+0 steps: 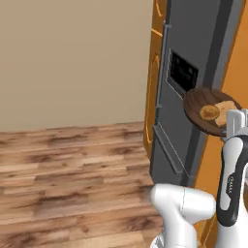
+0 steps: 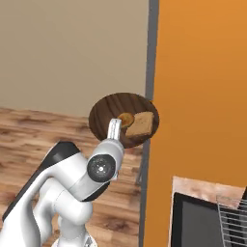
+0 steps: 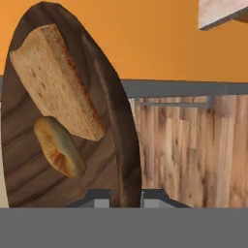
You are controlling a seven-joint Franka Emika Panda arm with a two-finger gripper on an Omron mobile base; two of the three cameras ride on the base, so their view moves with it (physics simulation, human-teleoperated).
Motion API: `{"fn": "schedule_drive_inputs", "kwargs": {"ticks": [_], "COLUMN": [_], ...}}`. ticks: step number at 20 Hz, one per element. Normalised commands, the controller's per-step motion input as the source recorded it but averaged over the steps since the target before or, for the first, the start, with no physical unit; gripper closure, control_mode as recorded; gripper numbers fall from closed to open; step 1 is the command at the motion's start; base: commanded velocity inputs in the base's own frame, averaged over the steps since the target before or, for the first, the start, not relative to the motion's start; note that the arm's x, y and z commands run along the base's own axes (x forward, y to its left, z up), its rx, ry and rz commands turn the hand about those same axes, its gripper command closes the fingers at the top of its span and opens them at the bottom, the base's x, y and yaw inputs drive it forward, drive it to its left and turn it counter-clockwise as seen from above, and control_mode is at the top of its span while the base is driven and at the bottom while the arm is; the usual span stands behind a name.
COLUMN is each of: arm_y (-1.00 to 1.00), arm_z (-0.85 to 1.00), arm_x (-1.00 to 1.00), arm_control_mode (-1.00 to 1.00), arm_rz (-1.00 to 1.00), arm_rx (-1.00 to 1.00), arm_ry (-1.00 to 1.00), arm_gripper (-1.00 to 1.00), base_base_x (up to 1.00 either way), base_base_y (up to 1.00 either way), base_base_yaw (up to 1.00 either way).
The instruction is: Pick up the heated bread from the toaster oven and place it in the bowl. Then move the bread bowl to the dining counter.
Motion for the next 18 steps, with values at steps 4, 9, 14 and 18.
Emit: {"fn": "schedule_drive_inputs", "kwargs": {"ticks": [4,9,14,18], "arm_y": [0.0,0.0,0.0,0.0], "arm_z": [0.0,0.0,0.0,0.0], "arm_x": [0.0,0.0,0.0,0.0], "arm_control_mode": [1.0,1.0,1.0,1.0], "arm_rz": [0.0,0.0,0.0,0.0], "arm_rx": [0.0,0.0,0.0,0.0], "arm_ry": [0.0,0.0,0.0,0.0], "arm_gripper": [1.0,1.0,1.0,1.0], "base_base_x": [-0.18,-0.11,0.0,0.0], "base_base_y": [0.0,0.03,0.2,0.29], "base_base_yaw": [1.0,1.0,1.0,0.98]}}
